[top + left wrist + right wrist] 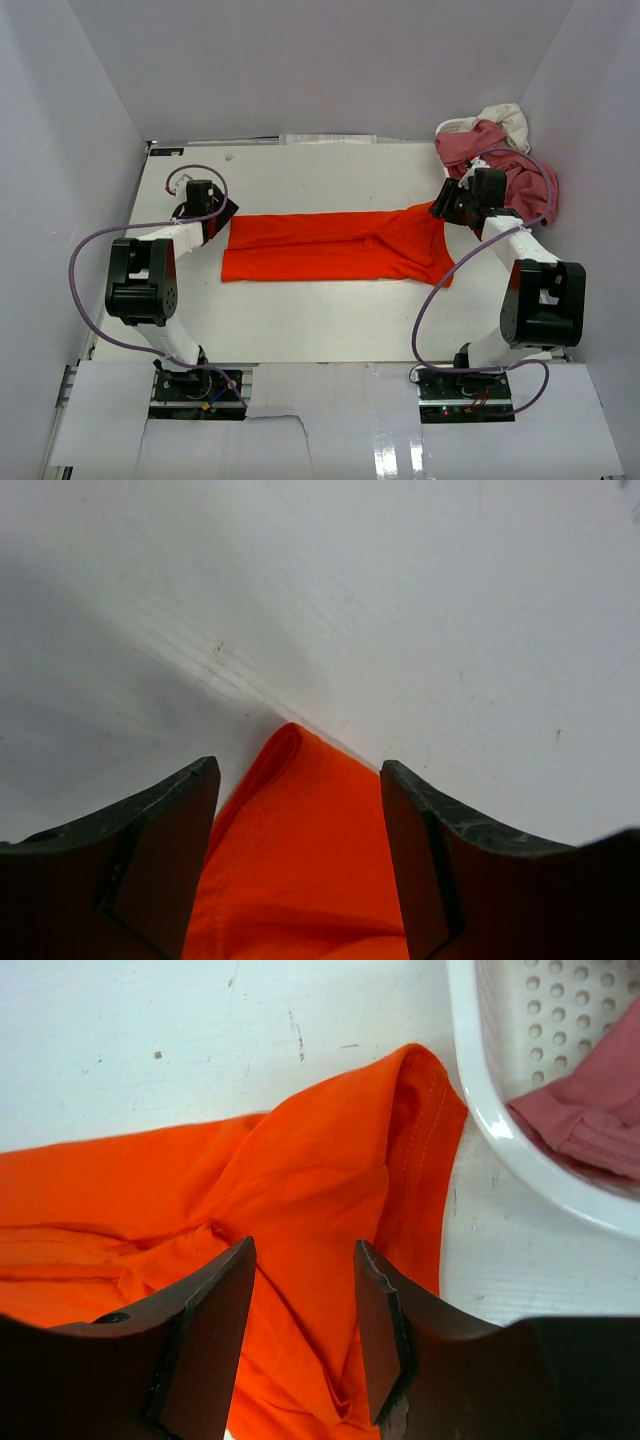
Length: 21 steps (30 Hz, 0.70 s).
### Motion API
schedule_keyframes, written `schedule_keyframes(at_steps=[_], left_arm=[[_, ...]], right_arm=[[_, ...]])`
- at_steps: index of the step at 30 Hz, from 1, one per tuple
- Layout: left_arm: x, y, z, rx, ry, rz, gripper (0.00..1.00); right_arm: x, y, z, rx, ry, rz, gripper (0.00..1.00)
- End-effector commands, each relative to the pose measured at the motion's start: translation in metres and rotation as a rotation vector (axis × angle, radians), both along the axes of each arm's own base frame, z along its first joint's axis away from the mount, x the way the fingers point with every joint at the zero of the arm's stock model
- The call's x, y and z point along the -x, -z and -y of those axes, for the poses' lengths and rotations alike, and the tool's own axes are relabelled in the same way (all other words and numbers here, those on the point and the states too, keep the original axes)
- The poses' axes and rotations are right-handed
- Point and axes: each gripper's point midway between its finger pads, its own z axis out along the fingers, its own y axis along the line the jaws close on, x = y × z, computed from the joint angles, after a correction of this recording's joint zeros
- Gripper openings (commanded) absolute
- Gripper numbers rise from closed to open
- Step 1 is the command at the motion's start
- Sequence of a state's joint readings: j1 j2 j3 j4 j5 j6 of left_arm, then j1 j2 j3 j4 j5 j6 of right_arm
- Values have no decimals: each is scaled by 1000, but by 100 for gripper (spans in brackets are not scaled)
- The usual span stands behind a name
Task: Fold and stack the t-shirts
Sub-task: Fold the other side of the tshirt into a rectangle
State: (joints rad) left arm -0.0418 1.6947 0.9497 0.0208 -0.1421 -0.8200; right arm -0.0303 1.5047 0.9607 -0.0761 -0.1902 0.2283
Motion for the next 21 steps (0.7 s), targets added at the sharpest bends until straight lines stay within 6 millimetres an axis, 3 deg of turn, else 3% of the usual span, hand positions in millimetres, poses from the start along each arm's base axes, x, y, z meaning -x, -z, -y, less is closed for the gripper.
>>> schedule_keyframes(at_steps=[1, 6, 12, 15, 19, 21], left_arm=[[-7, -3, 8, 18, 53, 20, 75], [-6, 12, 9, 24, 57, -4, 70], [-8, 12, 5, 29, 42, 13, 65], [-12, 7, 5, 35, 46, 28, 56], [-16, 5, 8, 47, 59, 36, 29], [-18, 5, 9, 54, 68, 36, 24]], right_arm=[[-19, -20, -1, 8, -18, 50, 50], [-28, -14, 5, 29, 10, 32, 50], [-38, 0, 13, 52, 55, -14, 49], [-45, 14, 16, 54, 71, -57, 48], [-52, 22, 12, 32, 67, -83, 48], [-55, 29, 10, 21, 61, -101, 48]])
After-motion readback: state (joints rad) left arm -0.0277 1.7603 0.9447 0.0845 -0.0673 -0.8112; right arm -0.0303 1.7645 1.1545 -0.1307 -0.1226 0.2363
